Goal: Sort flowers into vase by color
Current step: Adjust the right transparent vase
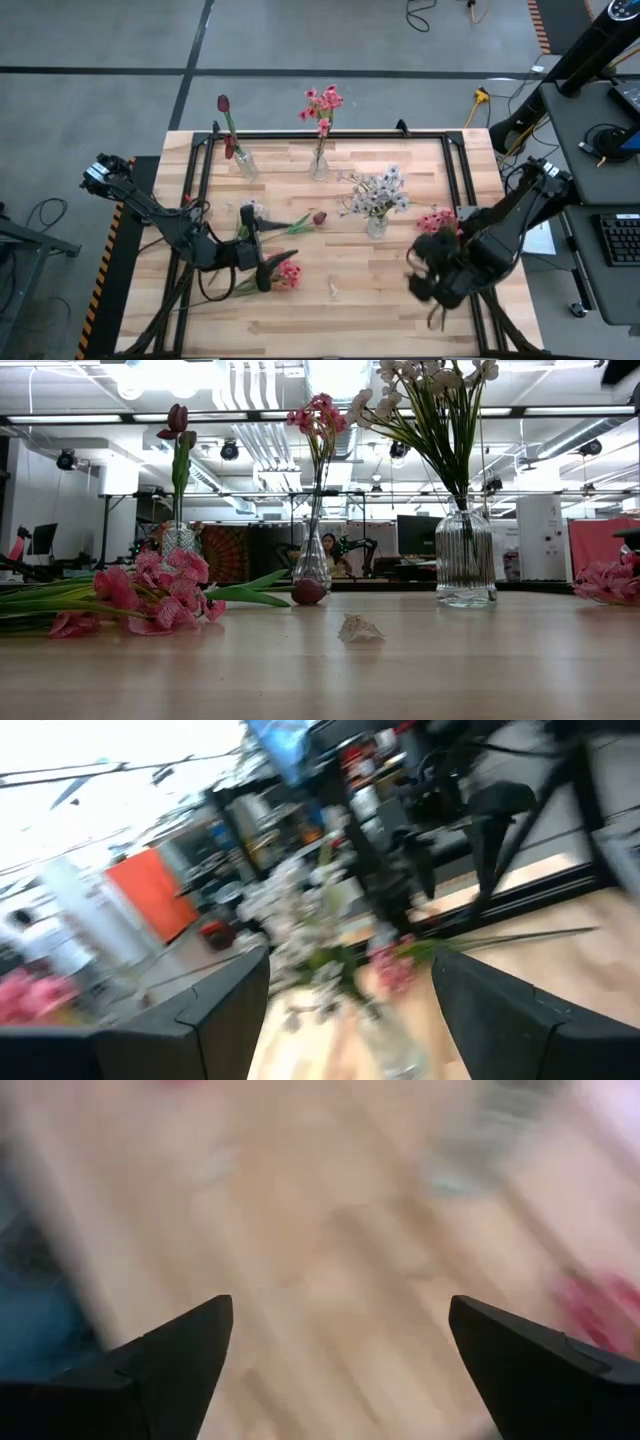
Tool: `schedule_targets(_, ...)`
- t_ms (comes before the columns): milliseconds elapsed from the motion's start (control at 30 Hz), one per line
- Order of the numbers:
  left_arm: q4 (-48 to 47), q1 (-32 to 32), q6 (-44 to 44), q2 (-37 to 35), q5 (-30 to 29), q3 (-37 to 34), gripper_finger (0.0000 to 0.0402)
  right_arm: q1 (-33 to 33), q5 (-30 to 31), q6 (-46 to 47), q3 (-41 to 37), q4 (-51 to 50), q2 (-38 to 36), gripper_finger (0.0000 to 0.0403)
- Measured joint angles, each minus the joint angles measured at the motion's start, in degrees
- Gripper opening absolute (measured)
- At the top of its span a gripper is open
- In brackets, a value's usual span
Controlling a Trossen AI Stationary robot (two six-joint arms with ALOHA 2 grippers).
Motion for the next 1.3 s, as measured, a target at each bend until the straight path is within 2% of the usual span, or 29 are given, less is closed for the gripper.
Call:
schedule_targets(100, 0.0, 0.0, 0.5, 0.0, -4.6, 0.0, 0.0261, -2.3, 2.9, 15.8, -1.6, -7.4, 0.6, 0.0366)
schedule_targets(200, 0.1, 0.1, 1.0, 0.0, -6.2, 0.0, 0.0261, -4.4, 5.2, 19.7, -3.1, -6.7, 1.8, 0.0366)
schedule_targets(300, 0.1, 0.1, 1.1, 0.0, -6.3, 0.0, 0.0261, -6.7, 6.6, 19.7, -4.3, -3.5, 3.9, 0.0366)
schedule_targets(433, 0.1, 0.1, 1.1, 0.0, -6.3, 0.1, 0.0261, -8.8, 7.7, 15.2, -4.7, 0.6, 8.1, 0.0366)
schedule_targets(667, 0.1, 0.1, 0.9, 0.0, -6.4, 0.1, 0.0261, -8.9, 7.5, 6.5, -4.6, 8.7, 14.9, 0.0365)
schedule_targets(767, 0.1, 0.1, 0.9, 0.0, -6.4, 0.1, 0.0261, -9.1, 7.6, 3.2, -4.7, 12.0, 16.5, 0.0349)
schedule_targets(900, 0.1, 0.1, 0.9, 0.0, -6.4, 0.1, 0.0261, -9.3, 10.4, -1.1, -5.3, 14.1, 18.4, 0.0282)
schedule_targets(1200, -0.1, 0.1, 0.8, 0.0, -8.1, 0.1, 0.0261, -10.5, 12.6, -9.9, -10.9, 24.1, 18.7, 0.0036)
schedule_targets(1300, -0.2, 0.1, 0.8, 0.0, -12.4, 0.1, 0.0261, -10.8, 14.3, -9.9, -14.3, 27.8, 18.6, 0.0017)
